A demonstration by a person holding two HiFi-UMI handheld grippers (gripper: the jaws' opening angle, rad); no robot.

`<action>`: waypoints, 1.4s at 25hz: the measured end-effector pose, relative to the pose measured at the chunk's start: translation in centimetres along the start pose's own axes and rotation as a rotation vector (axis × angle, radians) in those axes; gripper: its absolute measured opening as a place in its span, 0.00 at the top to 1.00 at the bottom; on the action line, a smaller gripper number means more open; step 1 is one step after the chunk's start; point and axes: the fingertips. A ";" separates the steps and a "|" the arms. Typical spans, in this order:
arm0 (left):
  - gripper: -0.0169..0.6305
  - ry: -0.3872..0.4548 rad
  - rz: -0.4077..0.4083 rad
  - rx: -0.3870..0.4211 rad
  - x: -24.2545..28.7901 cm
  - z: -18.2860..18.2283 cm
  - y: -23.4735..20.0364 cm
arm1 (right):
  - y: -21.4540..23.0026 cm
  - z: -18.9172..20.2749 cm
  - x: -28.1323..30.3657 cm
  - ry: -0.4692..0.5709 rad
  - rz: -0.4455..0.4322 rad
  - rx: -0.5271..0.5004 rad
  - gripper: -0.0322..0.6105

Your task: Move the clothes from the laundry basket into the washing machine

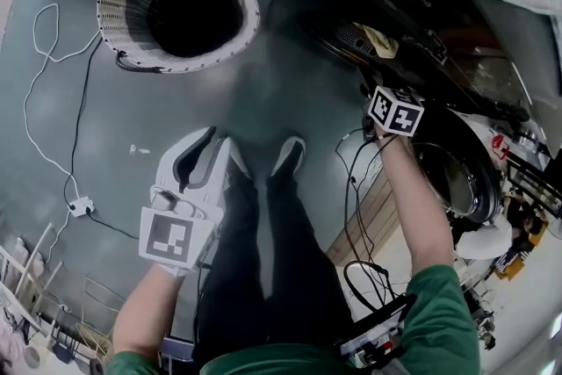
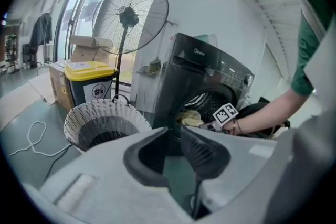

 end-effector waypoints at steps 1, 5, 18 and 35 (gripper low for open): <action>0.86 0.006 0.004 0.001 -0.3 -0.7 0.3 | -1.4 0.0 -1.1 -0.009 -0.031 -0.017 0.52; 0.86 0.023 0.009 0.004 -2.0 -3.5 1.0 | -5.3 -0.8 -5.9 -0.020 -0.110 -0.025 0.57; 0.87 -0.003 -0.050 -0.002 -0.6 -2.1 0.5 | 7.3 0.3 1.5 -0.048 0.206 -0.031 0.59; 0.87 -0.076 -0.038 -0.054 1.1 2.1 0.9 | 12.1 -2.5 6.4 -0.105 0.268 -0.068 0.52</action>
Point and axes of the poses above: the fingertips, and each gripper's own axes: x forward along the fingers, y to its right, z out of its underside, and after that the axes turned 9 degrees about -z, right-handed
